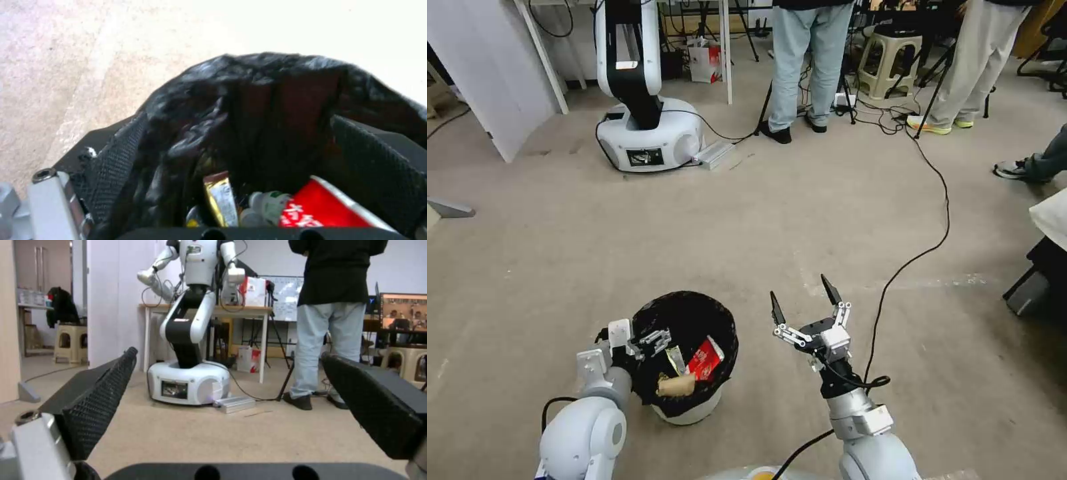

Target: Pick up the trash bin, then pick up the garbage from the floor and place it into the trash bin.

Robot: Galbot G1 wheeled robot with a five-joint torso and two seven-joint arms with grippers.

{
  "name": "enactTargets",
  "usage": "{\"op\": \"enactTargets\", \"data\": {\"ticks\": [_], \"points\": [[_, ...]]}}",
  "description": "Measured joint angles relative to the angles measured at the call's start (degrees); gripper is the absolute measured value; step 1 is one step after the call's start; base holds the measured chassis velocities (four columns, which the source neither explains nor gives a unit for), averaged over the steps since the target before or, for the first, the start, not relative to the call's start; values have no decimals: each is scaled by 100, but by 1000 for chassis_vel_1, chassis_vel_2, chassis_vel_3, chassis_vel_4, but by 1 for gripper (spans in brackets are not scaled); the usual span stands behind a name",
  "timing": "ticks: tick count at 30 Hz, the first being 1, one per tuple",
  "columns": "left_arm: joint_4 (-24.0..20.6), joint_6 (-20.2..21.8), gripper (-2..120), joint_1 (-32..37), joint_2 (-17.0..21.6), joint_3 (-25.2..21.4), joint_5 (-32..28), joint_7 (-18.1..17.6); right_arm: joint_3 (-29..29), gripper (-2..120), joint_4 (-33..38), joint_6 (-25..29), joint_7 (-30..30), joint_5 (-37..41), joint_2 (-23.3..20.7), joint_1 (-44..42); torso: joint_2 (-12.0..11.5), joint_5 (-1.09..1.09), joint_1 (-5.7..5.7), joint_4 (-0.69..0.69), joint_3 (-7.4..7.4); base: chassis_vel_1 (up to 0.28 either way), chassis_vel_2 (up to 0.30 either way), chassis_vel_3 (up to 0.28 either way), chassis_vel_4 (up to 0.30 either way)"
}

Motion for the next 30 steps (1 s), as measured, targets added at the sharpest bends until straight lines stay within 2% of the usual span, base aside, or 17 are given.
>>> {"op": "enactTargets", "data": {"ticks": [10,14,15,18,20,22,23,25,26,28,29,30], "points": [[21,-111,100,-100,52,-78,-35,-20,7,100,-1,49,-54,-45,-5,-50,0,0,0,0,0,0,0,0,0],[-187,-638,100,183,63,-82,356,-54,-4,100,-12,50,-14,-48,36,-50,0,0,0,1,0,0,0,0,0],[-187,-638,100,183,63,-82,356,-54,-4,100,-12,50,-14,-48,36,-50,0,0,0,1,0,0,0,0,0],[-483,-1253,100,512,65,8,775,-88,3,100,-15,35,110,-46,77,-57,0,1,-1,2,0,0,0,0,0],[-493,-1272,100,522,65,12,790,-88,3,100,-15,35,110,-46,77,-57,0,1,0,2,0,0,0,0,0],[-712,-1936,100,746,87,228,1252,-56,62,100,26,29,245,-40,172,-152,0,1,0,0,0,0,0,0,0],[-712,-1936,100,746,87,228,1252,-56,62,100,26,29,245,-40,172,-152,0,1,0,0,0,0,0,0,0],[-750,-2596,100,993,56,394,1616,125,86,100,81,18,335,-56,278,-201,0,1,-1,-2,0,0,0,0,0],[-750,-2596,100,993,56,394,1616,125,86,100,81,18,335,-56,278,-201,0,1,-1,-2,0,0,0,0,0],[-651,-3471,100,1286,-8,500,1996,239,80,100,139,-46,404,-99,364,-201,0,2,0,0,-1,0,0,0,0],[-651,-3471,100,1286,-8,500,1996,239,80,100,139,-46,404,-99,364,-201,0,2,0,0,-1,0,0,0,0],[-542,-3930,100,1447,-19,555,2186,248,71,100,170,-109,464,-134,402,-201,0,-1,0,1,-1,0,0,0,0]]}}
